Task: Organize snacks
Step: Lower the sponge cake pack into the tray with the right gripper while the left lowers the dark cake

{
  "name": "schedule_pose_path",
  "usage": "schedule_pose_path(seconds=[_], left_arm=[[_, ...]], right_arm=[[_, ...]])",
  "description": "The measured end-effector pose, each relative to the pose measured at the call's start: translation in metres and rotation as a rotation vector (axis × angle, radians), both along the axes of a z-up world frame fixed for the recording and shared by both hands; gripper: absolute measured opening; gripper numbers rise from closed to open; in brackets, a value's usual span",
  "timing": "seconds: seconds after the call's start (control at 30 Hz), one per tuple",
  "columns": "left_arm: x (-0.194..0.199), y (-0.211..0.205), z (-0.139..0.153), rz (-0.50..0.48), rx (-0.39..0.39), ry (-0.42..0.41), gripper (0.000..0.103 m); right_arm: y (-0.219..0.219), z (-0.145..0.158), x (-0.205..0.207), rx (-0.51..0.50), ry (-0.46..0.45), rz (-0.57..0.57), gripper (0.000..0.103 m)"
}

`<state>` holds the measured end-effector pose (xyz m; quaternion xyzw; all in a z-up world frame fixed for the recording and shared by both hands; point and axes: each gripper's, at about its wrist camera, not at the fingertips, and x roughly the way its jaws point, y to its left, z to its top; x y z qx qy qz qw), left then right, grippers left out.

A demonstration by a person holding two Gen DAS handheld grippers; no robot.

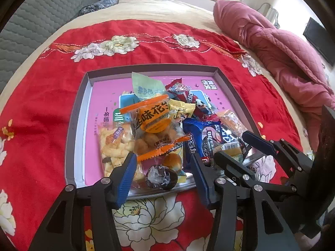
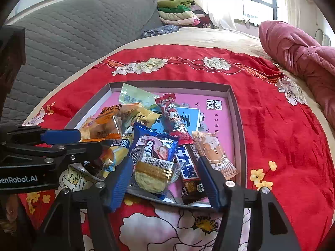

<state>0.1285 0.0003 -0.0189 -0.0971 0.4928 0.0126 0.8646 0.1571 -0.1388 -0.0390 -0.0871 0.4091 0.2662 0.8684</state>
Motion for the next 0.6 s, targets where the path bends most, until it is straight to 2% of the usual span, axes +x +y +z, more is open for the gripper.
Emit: schedule_pose_path(seconds=[0.23,0.37,0.6], left_arm=[[-0.003,0.0,0.006,0.003,0.007,-0.009,0.061],[-0.005,0.002,0.01,0.012,0.008,-0.018,0.064],[-0.012,0.004,0.018,0.018,0.008,-0.03,0.066]], right_arm=[[-0.002,0.003,0.0,0.01,-0.011,-0.006,0.064],[-0.005,0.006,0.0,0.017,-0.023,-0.021,0.07],[-0.014,0.018,-0.002,0.045,-0.062,-0.056,0.072]])
